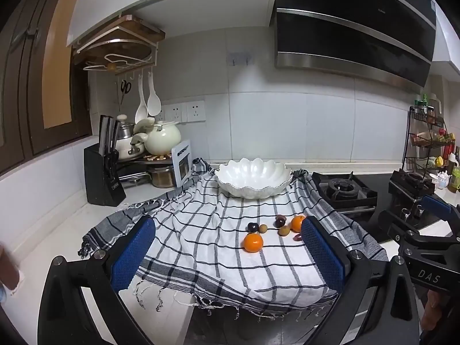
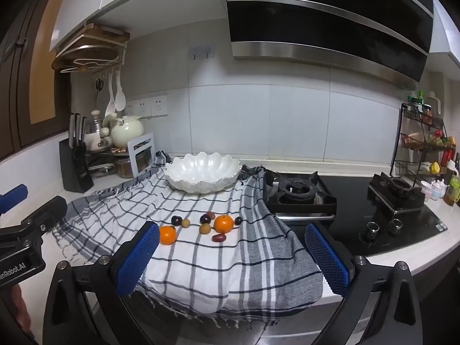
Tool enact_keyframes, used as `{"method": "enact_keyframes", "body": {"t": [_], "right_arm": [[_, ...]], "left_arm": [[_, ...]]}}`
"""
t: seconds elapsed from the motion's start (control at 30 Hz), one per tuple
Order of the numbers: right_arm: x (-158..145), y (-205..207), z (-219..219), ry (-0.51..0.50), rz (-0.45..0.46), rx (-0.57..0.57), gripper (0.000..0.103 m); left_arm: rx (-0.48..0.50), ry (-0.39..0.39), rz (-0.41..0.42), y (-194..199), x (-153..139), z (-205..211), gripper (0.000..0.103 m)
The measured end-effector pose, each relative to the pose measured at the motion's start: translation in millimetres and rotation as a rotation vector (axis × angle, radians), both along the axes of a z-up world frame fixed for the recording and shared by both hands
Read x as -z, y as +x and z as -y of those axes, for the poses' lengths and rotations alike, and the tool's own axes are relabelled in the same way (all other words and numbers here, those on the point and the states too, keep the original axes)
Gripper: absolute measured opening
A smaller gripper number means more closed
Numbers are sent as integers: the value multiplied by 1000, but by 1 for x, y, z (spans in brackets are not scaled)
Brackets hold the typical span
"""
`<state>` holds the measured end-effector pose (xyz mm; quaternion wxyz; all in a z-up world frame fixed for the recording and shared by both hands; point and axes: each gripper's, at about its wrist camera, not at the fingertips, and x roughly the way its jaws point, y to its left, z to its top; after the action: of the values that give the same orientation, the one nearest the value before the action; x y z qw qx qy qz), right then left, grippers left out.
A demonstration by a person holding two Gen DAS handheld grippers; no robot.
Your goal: Organize fruits
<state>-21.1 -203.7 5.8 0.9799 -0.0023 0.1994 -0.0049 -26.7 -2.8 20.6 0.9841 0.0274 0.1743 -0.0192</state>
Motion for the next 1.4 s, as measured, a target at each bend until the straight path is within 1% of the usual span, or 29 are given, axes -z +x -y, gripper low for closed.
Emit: {"method": "enact_keyframes", "body": {"t": [0.27,0.3,0.4,0.7,1.03,1.2,1.37,1.4], "right_arm": [[-2,-1,8,4,9,-1,103],[0,-1,1,4,13,1,103],[-2,-2,1,4,19,0,103],[0,-1,1,0,1,-3,103],[0,-2,2,2,11,-5,103],[-1,1,3,3,-1,-13,103],[1,2,3,2,5,-14,103],[2,2,1,-2,34,-15,103]], "left_arm": [[2,-3,7,-2,-2,1,103],[4,-3,6,-2,-2,2,103],[4,-3,6,-2,-3,2,103],[6,-4,4,-2,-4,4,103],[3,-2,1,-1,-5,6,103],[0,-2,-4,-1,-3,9,103],[-3,-5,-20,4,0,10,103],[-2,-6,-23,6,1,9,103]]}}
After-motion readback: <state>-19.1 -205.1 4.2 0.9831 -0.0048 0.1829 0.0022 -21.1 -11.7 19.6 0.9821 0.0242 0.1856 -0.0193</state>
